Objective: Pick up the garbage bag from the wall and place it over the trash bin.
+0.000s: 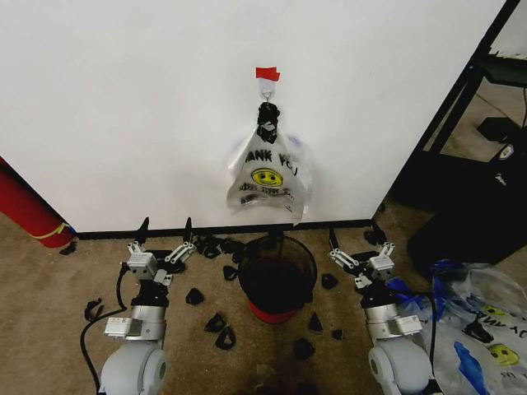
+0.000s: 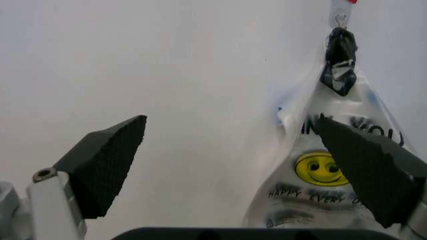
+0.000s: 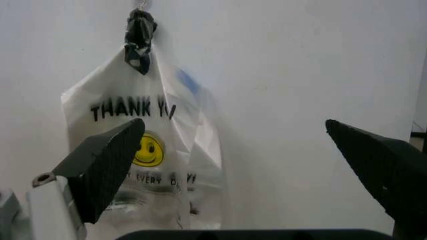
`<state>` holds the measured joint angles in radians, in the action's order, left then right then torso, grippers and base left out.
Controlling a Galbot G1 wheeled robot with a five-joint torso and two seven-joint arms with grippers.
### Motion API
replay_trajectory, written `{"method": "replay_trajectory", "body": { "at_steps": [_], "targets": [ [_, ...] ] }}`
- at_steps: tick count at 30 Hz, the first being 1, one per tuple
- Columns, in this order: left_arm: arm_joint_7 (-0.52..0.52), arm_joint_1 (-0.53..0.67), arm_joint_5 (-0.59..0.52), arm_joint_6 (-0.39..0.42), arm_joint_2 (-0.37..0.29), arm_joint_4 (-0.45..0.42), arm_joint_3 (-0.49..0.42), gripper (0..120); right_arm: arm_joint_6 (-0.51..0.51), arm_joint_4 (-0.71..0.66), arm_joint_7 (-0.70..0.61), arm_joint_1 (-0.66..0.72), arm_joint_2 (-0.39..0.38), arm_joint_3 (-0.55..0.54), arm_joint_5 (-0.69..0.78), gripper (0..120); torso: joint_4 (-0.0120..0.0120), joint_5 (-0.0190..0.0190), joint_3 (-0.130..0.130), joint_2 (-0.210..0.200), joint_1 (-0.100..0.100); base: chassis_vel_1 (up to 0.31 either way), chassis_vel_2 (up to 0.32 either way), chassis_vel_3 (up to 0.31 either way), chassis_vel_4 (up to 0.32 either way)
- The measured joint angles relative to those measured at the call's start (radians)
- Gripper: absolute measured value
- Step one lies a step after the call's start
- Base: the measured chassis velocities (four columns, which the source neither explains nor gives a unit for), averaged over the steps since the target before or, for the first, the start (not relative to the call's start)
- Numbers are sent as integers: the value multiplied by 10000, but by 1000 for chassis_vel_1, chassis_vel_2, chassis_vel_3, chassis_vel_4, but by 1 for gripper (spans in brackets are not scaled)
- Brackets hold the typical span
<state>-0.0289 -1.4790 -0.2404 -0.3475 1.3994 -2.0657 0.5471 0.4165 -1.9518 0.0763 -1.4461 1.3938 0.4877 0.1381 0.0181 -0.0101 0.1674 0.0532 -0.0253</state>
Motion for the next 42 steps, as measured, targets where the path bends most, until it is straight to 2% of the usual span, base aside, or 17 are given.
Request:
{"method": "replay_trajectory", "body": {
  "at_steps": [9,23,27,28,31,34,36,39,42],
  "targets": [
    [-5,228,-227,65,-159,38,-43,100,-23,146,15,95,35,35,-16,100,-1,0,0,0,0,0,0,0,0],
    [-14,185,-131,96,-41,115,-30,100,-18,517,53,390,59,-194,277,100,1,1,0,0,0,0,0,0,0],
    [-14,-203,256,8,336,58,-42,100,-676,937,6,1200,-53,-753,2267,100,1,0,0,0,0,0,0,0,0],
    [-14,-203,256,8,336,58,-42,100,-676,937,6,1200,-53,-753,2267,100,1,0,0,0,0,0,0,0,0],
    [9,-478,435,-91,472,49,-80,100,-840,1856,476,2212,83,-1101,3933,100,-8,2,0,0,0,0,0,0,0],
    [5,-461,590,-85,428,90,-165,100,-860,2577,908,3057,476,-1457,5567,100,9,-1,0,0,0,0,0,0,0],
    [5,-531,652,-91,469,80,-139,100,-880,2752,959,3319,576,-1636,5935,100,8,1,0,0,0,0,0,0,0],
    [52,-944,849,-192,740,-82,-46,100,-1010,3378,1086,4322,1073,-2407,7566,100,-6,0,1,-1,-1,0,0,0,0],
    [75,-1251,1005,-329,990,-276,-14,100,-1257,3542,1170,5043,1516,-3010,8567,100,-4,-2,0,0,0,0,0,0,0]
  ]
}}
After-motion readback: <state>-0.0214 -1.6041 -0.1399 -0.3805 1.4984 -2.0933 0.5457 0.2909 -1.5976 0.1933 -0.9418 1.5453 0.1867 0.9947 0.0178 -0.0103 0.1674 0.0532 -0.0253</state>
